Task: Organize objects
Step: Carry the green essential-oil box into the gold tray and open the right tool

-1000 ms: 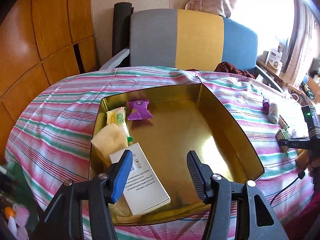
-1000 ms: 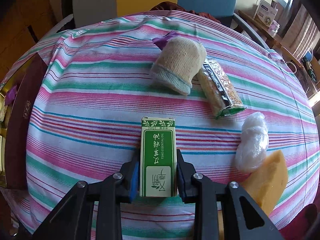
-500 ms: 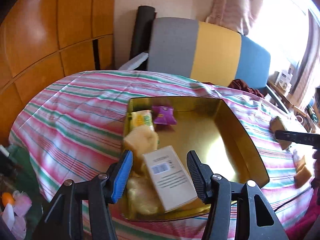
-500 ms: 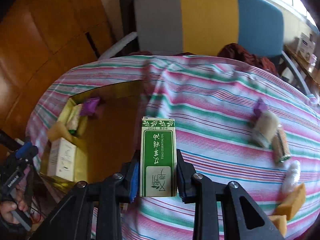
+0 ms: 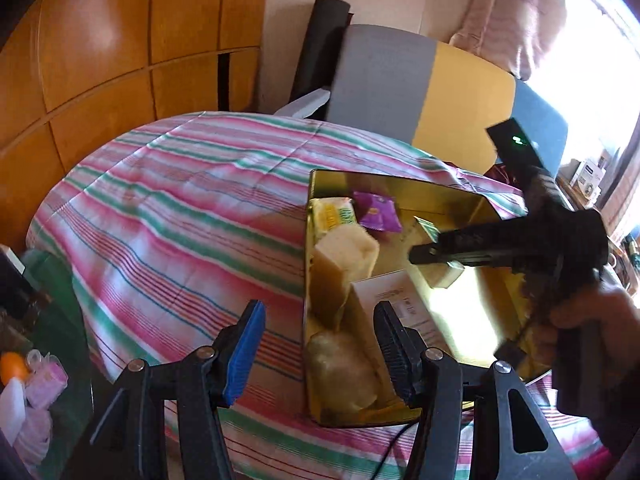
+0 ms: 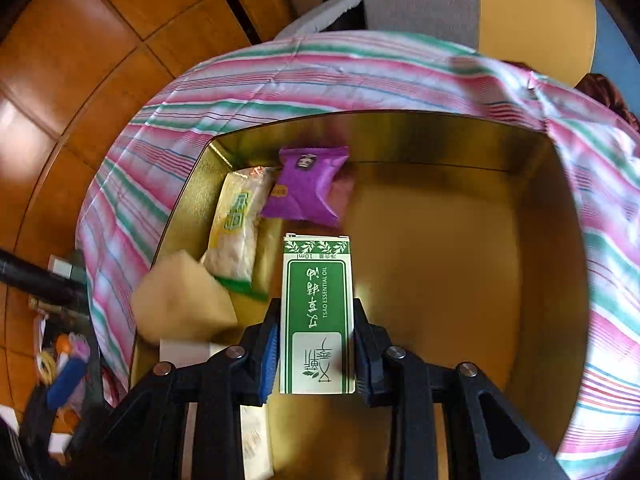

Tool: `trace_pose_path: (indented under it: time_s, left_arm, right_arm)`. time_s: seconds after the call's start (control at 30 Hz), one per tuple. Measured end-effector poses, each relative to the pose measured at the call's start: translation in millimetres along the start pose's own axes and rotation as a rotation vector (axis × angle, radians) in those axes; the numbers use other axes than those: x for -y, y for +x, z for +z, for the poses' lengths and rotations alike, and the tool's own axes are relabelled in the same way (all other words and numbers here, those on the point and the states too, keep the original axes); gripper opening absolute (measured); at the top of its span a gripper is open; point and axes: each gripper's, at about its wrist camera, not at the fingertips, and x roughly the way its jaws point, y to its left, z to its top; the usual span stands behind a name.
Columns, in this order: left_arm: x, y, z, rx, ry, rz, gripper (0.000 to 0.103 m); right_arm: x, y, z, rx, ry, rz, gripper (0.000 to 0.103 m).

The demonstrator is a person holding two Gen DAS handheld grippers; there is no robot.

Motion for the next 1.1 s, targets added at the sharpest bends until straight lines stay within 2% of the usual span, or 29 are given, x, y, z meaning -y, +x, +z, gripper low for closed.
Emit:
trace_pose_path:
  time_s: [0.13, 0.3, 0.83, 1.1]
  left_arm:
    - [-6.5, 3.7, -1.9, -0.009, -0.017, 0.001, 0.057]
    - [-8.7, 6.6, -3.4, -0.012, -0.018, 0.001, 0.057]
    - [14.8, -6.8, -4.4, 0.019, 0.063, 0.010, 0.058]
    - [39.9, -16.6, -2.7, 0.036, 0.122, -0.012, 0.059]
  right_arm:
    - [-3.7, 10.3, 6.4, -0.008, 0.052, 0.071, 0.042]
    - [-6.8, 4.2, 0.6, 0.018, 0.054, 0.099, 0.044]
    - [20.8, -85.5, -45.6, 0.212, -0.023, -0.035, 0.045]
    - [68.4, -130.4, -75.5, 0.278, 0.021, -0.108, 0.045]
